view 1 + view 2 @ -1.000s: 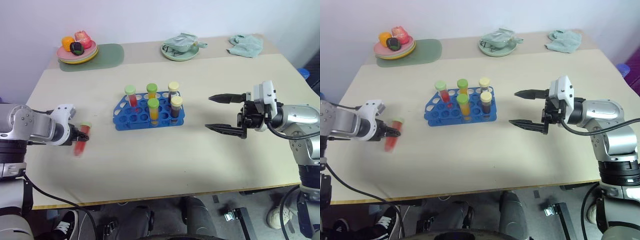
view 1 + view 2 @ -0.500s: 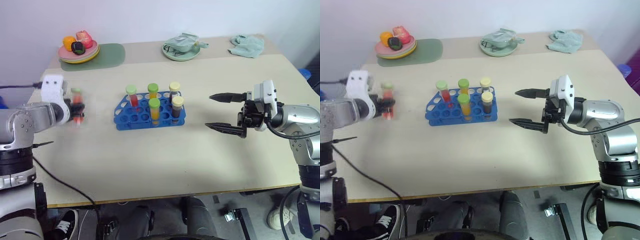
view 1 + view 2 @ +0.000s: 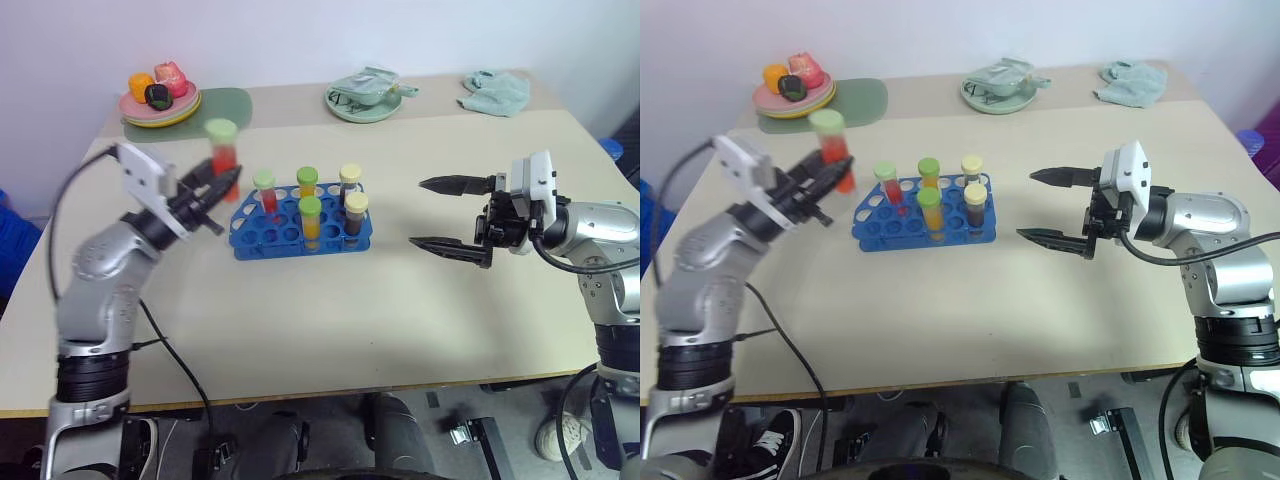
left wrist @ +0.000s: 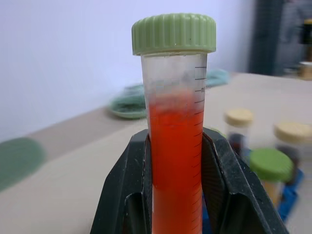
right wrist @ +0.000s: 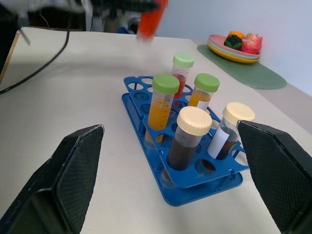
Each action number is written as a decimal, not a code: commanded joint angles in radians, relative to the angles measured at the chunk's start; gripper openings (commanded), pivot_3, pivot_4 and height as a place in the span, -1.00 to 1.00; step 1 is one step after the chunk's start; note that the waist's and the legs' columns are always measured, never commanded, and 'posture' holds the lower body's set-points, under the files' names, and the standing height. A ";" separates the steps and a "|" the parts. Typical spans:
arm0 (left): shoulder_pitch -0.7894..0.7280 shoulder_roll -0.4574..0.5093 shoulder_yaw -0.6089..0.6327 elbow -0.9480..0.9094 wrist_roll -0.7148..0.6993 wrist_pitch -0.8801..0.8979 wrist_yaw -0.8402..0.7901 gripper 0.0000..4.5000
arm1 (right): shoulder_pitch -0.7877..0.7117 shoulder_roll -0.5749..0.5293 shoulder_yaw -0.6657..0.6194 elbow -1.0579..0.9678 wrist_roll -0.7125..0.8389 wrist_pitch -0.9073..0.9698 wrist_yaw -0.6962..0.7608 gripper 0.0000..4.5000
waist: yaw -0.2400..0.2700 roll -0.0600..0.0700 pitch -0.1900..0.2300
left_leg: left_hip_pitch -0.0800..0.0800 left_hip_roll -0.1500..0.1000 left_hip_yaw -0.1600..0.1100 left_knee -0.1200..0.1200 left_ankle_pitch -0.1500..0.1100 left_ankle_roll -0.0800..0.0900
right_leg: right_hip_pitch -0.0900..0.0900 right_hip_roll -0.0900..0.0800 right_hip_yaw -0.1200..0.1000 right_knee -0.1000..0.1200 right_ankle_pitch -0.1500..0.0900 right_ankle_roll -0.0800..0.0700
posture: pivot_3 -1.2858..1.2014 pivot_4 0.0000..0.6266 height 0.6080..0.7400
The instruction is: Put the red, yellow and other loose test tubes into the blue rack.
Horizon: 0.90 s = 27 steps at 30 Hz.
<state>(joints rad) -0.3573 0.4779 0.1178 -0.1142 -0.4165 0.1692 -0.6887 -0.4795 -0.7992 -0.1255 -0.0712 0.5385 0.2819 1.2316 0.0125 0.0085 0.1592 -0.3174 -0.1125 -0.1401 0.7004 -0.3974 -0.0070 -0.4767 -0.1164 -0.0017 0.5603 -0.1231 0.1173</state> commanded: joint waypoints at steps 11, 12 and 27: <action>0.014 -0.073 -0.072 0.162 0.176 -0.301 -0.008 -0.67 | 0.029 -0.048 -0.074 -0.060 0.021 0.017 -0.018 1.00 | 0.001 0.000 0.000 | 0.000 0.000 0.000 0.000 0.000 0.000 | 0.000 0.000 0.000 0.000 0.000 0.000 | 0.03 -0.52 1.00; 0.017 -0.085 -0.078 0.170 0.180 -0.314 -0.007 -0.67 | 0.030 -0.049 -0.075 -0.062 0.022 0.018 -0.019 1.00 | 0.001 0.000 0.000 | 0.000 0.000 0.000 0.000 0.000 0.000 | 0.000 0.000 0.000 0.000 0.000 0.000 | 0.03 -0.52 1.00; 0.015 -0.170 -0.103 0.258 0.194 -0.358 0.019 -0.67 | 0.005 -0.059 -0.071 -0.039 0.014 0.012 -0.015 1.00 | 0.004 0.000 0.000 | 0.000 0.000 0.000 0.000 0.000 0.000 | 0.001 0.000 0.000 0.000 0.000 0.000 | 0.03 -0.52 1.00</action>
<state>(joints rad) -0.3484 0.3188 0.0140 0.1568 -0.2085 -0.2005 -0.6820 -0.4537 -0.8413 -0.1703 -0.0940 0.5447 0.3060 1.2145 0.0169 0.0085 0.1587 -0.3170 -0.1128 -0.1401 0.7009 -0.3976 -0.0065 -0.4757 -0.1169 -0.0018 0.5602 -0.1230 0.1173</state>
